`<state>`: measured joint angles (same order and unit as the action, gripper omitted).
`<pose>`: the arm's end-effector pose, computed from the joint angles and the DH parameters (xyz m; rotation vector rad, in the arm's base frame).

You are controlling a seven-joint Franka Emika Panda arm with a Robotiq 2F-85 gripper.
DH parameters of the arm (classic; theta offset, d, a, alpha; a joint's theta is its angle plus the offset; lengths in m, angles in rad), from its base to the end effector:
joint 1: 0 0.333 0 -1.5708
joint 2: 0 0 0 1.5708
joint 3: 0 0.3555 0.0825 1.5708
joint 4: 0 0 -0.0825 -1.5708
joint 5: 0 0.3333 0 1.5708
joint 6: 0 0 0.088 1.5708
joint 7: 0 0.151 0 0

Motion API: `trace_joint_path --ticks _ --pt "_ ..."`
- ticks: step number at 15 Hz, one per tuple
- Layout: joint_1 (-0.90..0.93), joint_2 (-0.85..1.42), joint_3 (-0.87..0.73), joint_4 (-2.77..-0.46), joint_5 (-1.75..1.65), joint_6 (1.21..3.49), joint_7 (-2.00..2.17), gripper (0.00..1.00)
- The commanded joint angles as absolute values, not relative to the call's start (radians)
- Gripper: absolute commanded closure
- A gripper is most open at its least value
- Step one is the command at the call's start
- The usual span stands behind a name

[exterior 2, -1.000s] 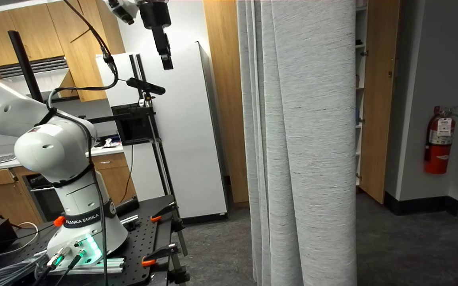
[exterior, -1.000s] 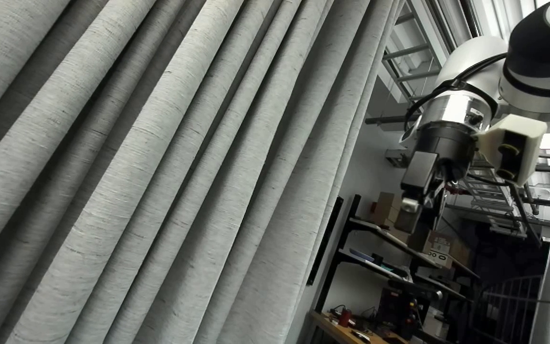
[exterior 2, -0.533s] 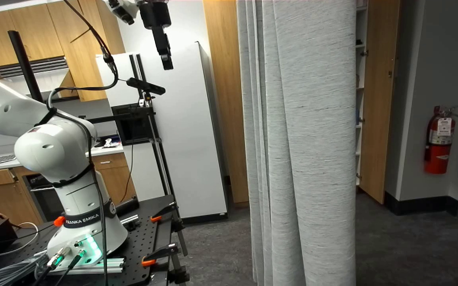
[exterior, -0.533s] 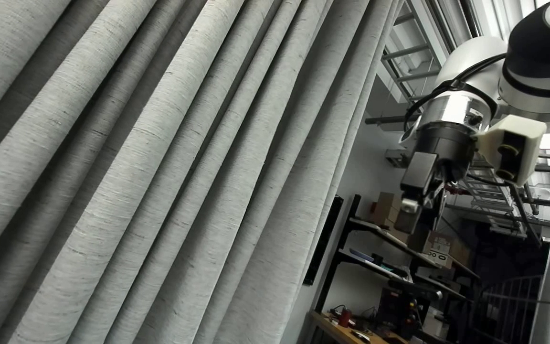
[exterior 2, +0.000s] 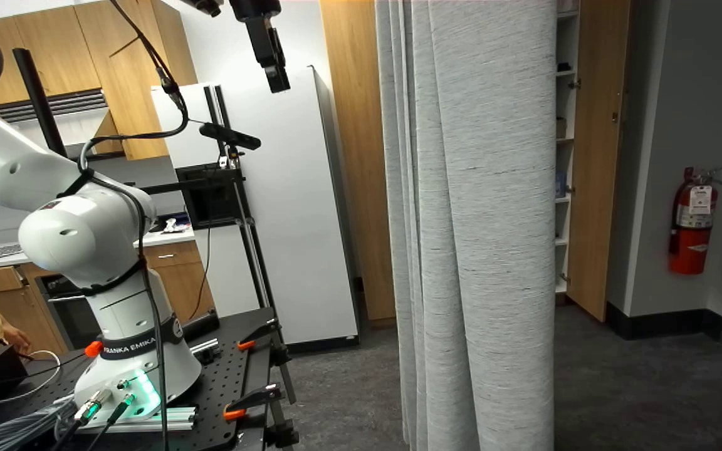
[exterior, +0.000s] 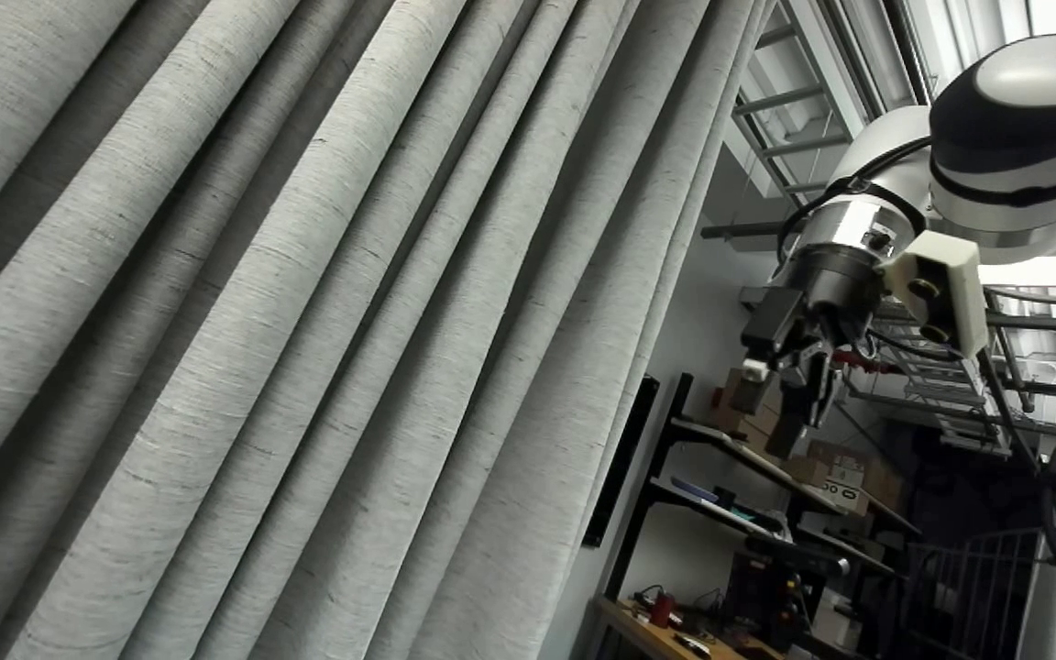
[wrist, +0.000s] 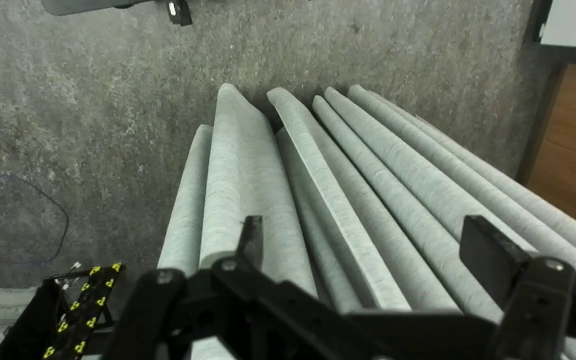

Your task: Open the curtain.

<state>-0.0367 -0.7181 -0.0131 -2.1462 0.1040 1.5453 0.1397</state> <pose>0.2517 0.0015 0.6453 -3.0073 0.2684 -0.1691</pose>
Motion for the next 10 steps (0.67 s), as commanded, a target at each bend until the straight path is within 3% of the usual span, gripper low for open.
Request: trace_joint_path --ticks 1,10 --pt "-0.077 -0.625 -0.053 -2.020 0.099 1.565 0.142 0.00" --pt "-0.138 -0.450 -0.083 -1.771 0.083 1.611 0.188 0.00"
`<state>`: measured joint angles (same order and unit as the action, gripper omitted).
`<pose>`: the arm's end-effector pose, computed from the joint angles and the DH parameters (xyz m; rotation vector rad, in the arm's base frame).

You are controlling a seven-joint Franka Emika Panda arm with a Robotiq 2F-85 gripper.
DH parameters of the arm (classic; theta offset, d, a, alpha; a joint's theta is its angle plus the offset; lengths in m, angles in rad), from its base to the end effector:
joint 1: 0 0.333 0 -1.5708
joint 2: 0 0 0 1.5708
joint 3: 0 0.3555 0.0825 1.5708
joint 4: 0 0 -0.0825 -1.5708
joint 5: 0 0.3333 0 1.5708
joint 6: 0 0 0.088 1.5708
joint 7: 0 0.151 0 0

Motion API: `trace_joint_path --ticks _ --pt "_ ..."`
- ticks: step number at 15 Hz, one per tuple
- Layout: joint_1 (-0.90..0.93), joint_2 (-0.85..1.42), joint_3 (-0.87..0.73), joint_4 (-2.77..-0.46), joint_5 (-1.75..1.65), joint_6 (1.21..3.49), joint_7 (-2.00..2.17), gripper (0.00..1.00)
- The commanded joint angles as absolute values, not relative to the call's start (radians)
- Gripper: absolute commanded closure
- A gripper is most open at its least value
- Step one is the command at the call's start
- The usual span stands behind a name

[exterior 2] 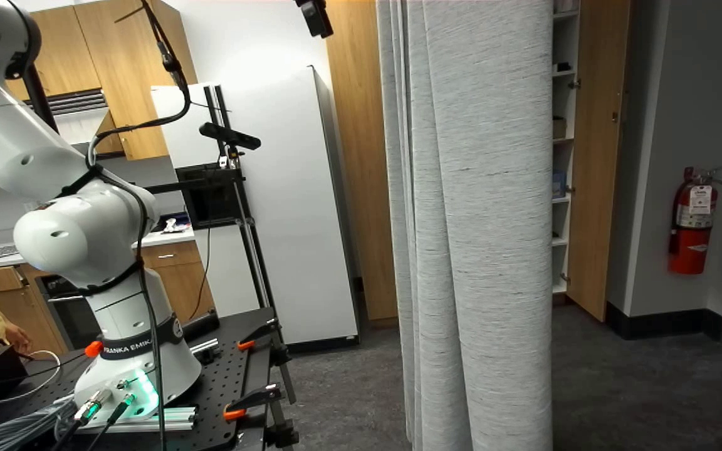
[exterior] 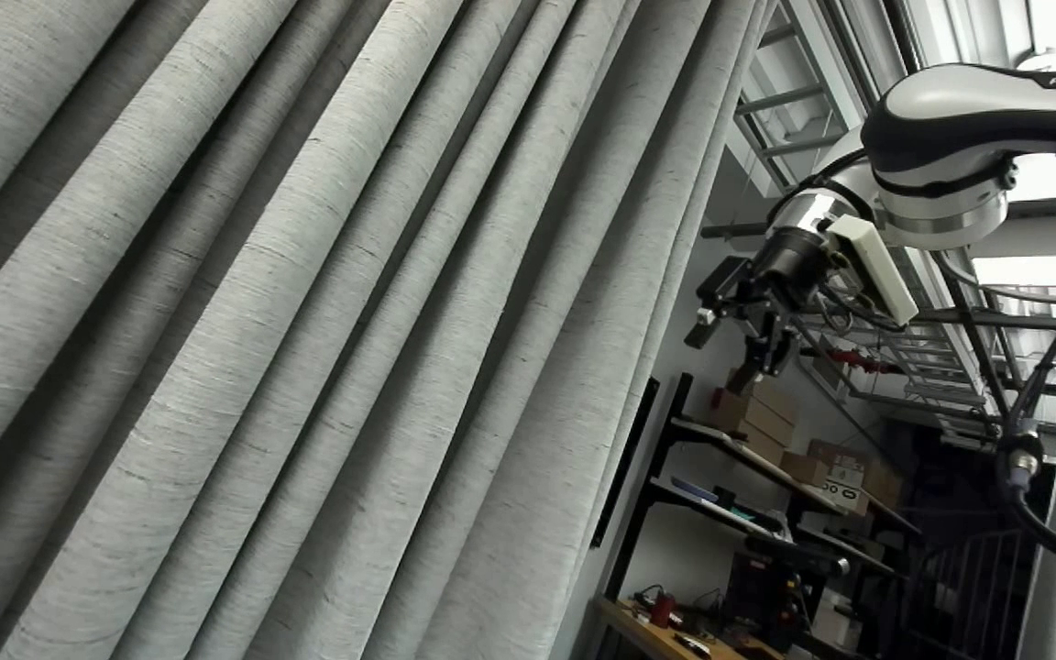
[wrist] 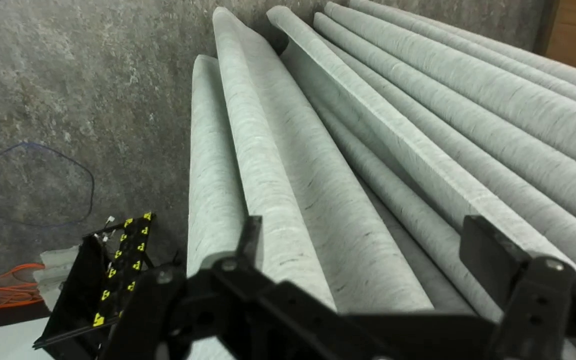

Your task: Open the curtain.

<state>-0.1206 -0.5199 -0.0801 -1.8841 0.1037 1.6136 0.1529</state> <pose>0.3213 -0.0615 0.7077 -2.9370 0.5034 -0.3760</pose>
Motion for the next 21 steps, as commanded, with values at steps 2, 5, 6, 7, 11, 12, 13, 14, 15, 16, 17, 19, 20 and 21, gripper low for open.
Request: trace_joint_path --ticks 2,5,6,7,11,12,13,14,15,16,17,19,20,21 --pt "-0.146 -0.425 -0.091 -1.723 0.087 1.612 0.203 0.00" --pt "-0.159 -0.402 -0.104 -1.669 0.084 1.618 0.225 0.00" --pt "-0.163 -0.396 -0.109 -1.655 0.084 1.620 0.233 0.00" --pt "-0.167 -0.390 -0.113 -1.641 0.086 1.619 0.239 0.00" --pt "-0.158 -0.412 -0.117 -1.678 0.101 1.619 0.217 0.00" --pt "-0.157 -0.412 -0.117 -1.680 0.101 1.619 0.217 0.00" --pt "-0.157 -0.412 -0.116 -1.681 0.101 1.619 0.217 0.00" --pt "-0.157 -0.412 -0.115 -1.681 0.101 1.619 0.217 0.00" --pt "-0.157 -0.412 -0.116 -1.681 0.101 1.619 0.217 0.00" --pt "-0.166 -0.408 -0.108 -1.683 0.086 1.647 0.241 0.00" --pt "-0.170 -0.402 -0.108 -1.676 0.079 1.646 0.250 0.00" --pt "-0.178 -0.385 -0.109 -1.662 0.066 1.635 0.272 0.00" --pt "-0.182 -0.374 -0.111 -1.658 0.055 1.629 0.281 0.00" --pt "-0.188 -0.368 -0.119 -1.659 0.045 1.623 0.285 0.00"
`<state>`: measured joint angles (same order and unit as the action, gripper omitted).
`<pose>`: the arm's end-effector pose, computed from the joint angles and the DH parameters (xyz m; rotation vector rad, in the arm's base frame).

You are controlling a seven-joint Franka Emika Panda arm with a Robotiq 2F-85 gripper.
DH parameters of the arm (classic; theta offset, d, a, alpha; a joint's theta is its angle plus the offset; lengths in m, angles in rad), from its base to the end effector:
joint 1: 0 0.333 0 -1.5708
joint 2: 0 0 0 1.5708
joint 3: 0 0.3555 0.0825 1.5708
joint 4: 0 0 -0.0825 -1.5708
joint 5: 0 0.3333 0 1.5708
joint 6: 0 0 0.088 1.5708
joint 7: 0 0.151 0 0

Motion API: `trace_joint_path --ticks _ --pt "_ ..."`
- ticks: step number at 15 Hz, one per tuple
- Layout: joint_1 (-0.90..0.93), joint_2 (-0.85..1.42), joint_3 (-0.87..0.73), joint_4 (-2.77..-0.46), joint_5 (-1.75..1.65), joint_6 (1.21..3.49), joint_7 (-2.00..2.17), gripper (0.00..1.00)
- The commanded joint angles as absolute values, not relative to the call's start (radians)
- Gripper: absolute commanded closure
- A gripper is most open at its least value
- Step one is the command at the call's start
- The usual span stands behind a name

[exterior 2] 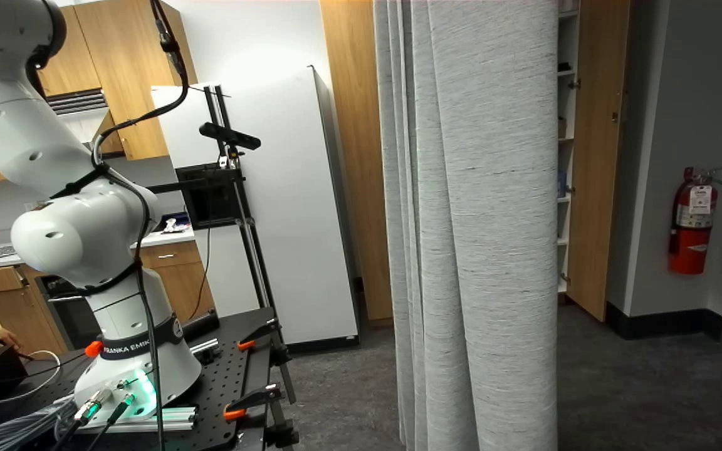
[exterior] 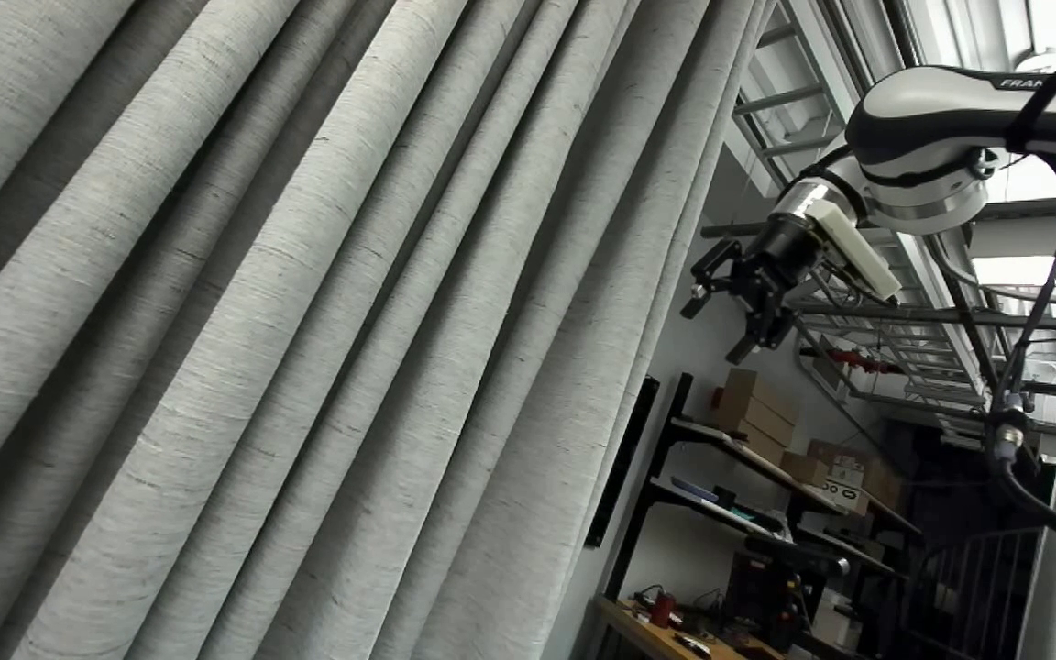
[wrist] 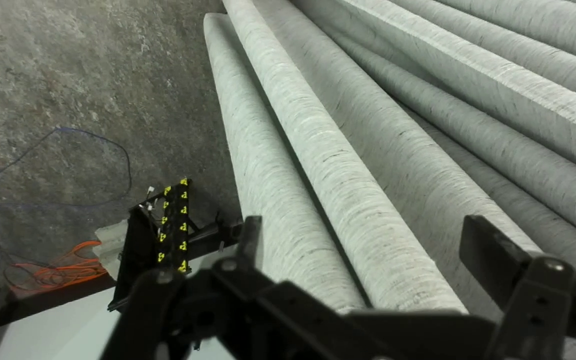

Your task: Open the curtain.

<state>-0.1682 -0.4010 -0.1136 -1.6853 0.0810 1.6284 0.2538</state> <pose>0.3528 -0.1058 0.7531 -2.8744 0.7723 -0.5162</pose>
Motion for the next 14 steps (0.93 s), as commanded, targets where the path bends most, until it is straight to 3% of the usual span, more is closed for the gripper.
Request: trace_joint_path --ticks 1,14 --pt "-0.190 -0.360 -0.124 -1.657 0.040 1.621 0.287 0.00" --pt "-0.171 -0.211 -0.168 -1.499 0.067 1.624 0.074 0.00"
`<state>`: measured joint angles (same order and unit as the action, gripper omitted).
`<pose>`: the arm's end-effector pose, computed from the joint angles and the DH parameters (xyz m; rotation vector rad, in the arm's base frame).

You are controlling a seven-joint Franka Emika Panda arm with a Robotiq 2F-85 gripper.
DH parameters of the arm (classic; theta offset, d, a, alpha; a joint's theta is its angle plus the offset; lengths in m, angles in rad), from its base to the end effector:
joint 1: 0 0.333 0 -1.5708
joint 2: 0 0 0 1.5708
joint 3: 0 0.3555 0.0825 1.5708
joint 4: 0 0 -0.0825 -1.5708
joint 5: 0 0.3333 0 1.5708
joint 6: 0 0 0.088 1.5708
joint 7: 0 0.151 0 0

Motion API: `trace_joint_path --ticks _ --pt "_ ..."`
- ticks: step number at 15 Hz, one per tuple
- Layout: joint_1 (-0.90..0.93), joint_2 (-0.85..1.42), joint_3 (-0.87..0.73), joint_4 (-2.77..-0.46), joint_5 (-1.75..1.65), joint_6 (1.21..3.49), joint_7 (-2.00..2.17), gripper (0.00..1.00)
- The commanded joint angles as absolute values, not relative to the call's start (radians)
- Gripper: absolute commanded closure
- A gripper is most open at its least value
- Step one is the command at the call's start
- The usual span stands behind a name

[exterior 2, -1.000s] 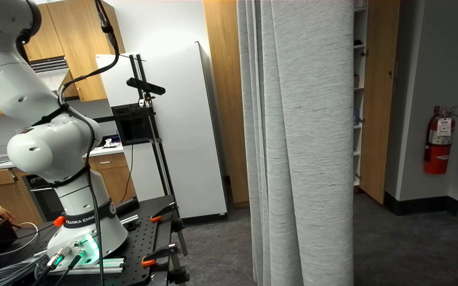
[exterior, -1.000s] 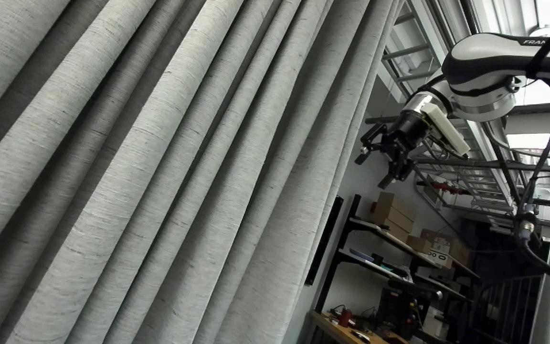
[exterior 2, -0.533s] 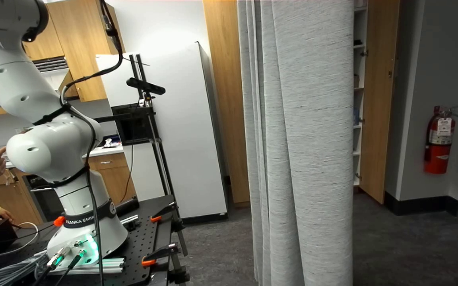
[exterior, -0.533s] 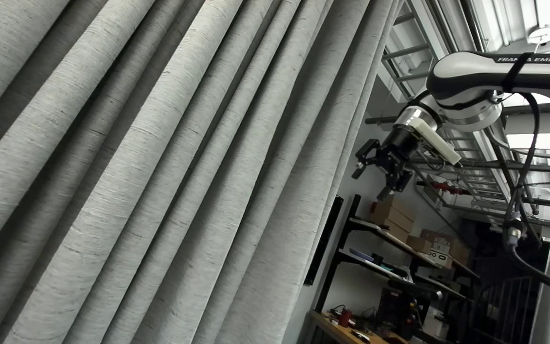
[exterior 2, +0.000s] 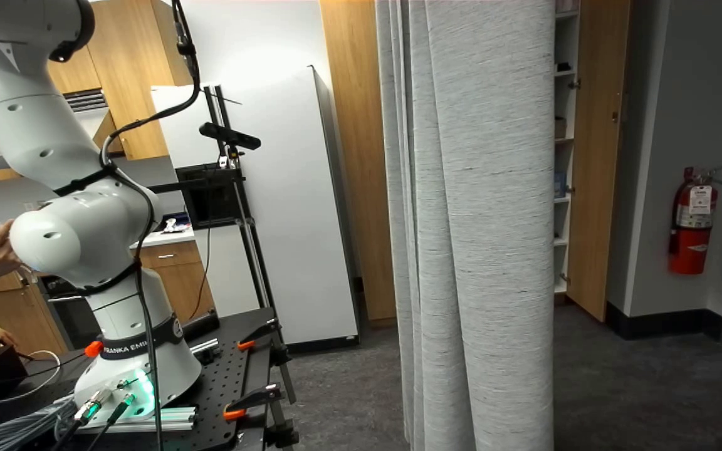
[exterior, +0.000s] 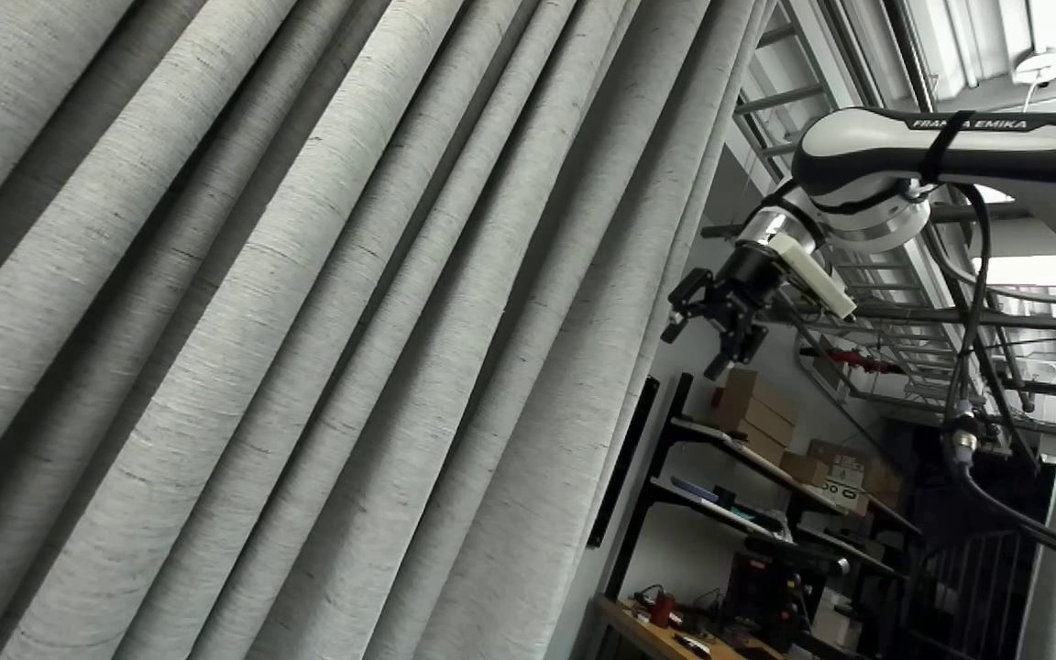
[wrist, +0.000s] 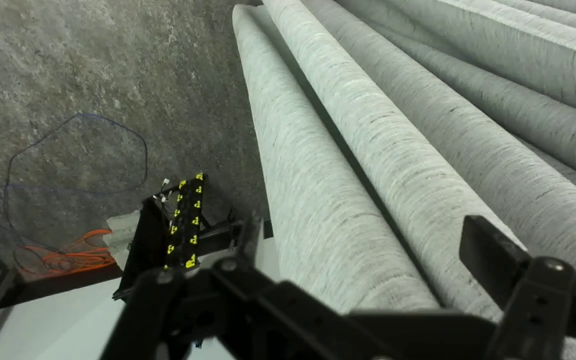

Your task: Open the curtain.

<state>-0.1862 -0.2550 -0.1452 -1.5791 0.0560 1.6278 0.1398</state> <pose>0.3988 -0.1423 0.7406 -2.9591 0.7035 -0.4730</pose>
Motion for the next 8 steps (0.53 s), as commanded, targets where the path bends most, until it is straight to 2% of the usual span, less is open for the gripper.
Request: trace_joint_path --ticks 1,8 --pt "-0.171 -0.203 -0.171 -1.485 0.070 1.623 0.056 0.00" --pt "-0.171 -0.165 -0.178 -1.430 0.095 1.708 -0.019 0.00"
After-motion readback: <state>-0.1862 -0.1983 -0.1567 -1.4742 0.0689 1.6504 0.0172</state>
